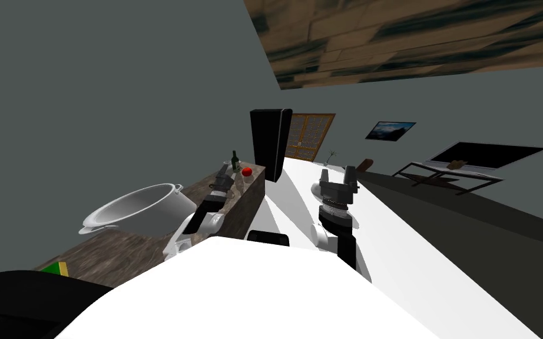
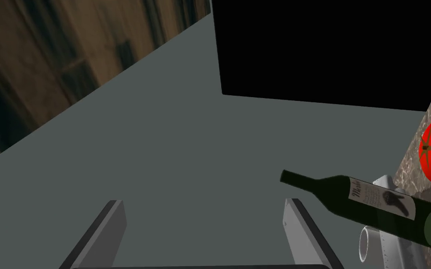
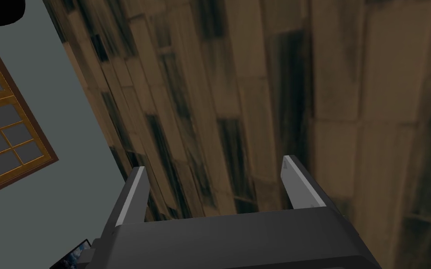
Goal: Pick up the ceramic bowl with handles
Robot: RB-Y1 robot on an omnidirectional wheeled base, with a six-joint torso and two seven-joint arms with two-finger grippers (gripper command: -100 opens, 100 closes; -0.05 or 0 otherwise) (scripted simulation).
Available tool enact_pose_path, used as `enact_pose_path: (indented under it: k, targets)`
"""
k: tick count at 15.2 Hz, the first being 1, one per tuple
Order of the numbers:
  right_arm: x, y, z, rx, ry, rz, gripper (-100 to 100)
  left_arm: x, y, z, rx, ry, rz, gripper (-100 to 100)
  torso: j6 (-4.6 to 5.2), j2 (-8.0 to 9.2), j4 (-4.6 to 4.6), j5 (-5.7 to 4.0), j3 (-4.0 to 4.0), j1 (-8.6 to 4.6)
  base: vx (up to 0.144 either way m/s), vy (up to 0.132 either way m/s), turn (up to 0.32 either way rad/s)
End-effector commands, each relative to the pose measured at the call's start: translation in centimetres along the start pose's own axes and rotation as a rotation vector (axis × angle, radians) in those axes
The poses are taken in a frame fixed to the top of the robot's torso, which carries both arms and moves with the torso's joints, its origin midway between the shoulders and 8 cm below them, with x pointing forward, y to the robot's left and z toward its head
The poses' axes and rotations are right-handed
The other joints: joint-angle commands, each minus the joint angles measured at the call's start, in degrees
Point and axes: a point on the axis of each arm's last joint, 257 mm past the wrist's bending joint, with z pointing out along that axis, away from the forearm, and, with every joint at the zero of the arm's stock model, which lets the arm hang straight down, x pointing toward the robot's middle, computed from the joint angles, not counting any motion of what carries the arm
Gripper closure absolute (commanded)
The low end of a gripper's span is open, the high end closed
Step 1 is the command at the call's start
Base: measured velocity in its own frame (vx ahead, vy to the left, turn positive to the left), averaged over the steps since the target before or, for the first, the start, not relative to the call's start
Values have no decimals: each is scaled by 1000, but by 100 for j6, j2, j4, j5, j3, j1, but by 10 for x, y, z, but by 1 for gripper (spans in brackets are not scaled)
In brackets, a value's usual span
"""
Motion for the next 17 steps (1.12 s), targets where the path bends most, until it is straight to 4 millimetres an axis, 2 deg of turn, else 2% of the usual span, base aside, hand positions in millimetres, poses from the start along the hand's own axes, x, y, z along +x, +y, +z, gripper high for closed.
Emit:
enact_pose_path:
  k: [1,2,5,7,8,10,11,13,14,16,17]
  targets:
    - [0,0,0,0,0,0,0,-9,17,-1,-59,-8,-5,-100,0,0,0,0,0,0,27,-25,-8]
    - [0,0,0,0,0,0,0,-9,17,-1,-59,-8,-5,-100,-1,0,0,1,0,1,19,-17,-1]
    - [0,0,0,0,0,0,0,-27,36,0,-140,-19,-15,-100,0,1,0,1,1,4,28,-19,-9]
    - [0,0,0,0,0,0,0,-28,44,-2,-173,-25,-15,-100,-1,-2,0,1,-1,3,30,-19,-3]
    - [0,0,0,0,0,0,0,-38,50,-1,-202,-29,-21,-100,-1,0,0,1,0,4,24,-21,-7]
    - [0,0,0,0,0,0,0,-39,58,-3,-233,-35,-21,-100,0,1,0,1,0,3,23,-19,-4]
    - [0,0,0,0,0,0,0,-49,63,-2,-260,-39,-27,-100,0,2,0,1,1,4,30,-18,-8]
    - [0,0,0,0,0,0,0,-51,72,-5,-294,-46,-26,-100,0,-1,0,1,0,5,28,-14,-4]
    - [0,0,0,0,0,0,0,-61,75,-4,-317,-51,-33,-100,-1,1,0,1,0,6,32,-17,-10]
    - [0,0,0,0,0,0,0,-62,85,-8,-356,-58,-32,-100,0,-1,0,1,-1,5,29,-14,-4]
    - [0,0,0,0,0,0,0,-72,87,-7,-377,-63,-39,-100,-1,0,0,2,0,6,30,-15,-7]
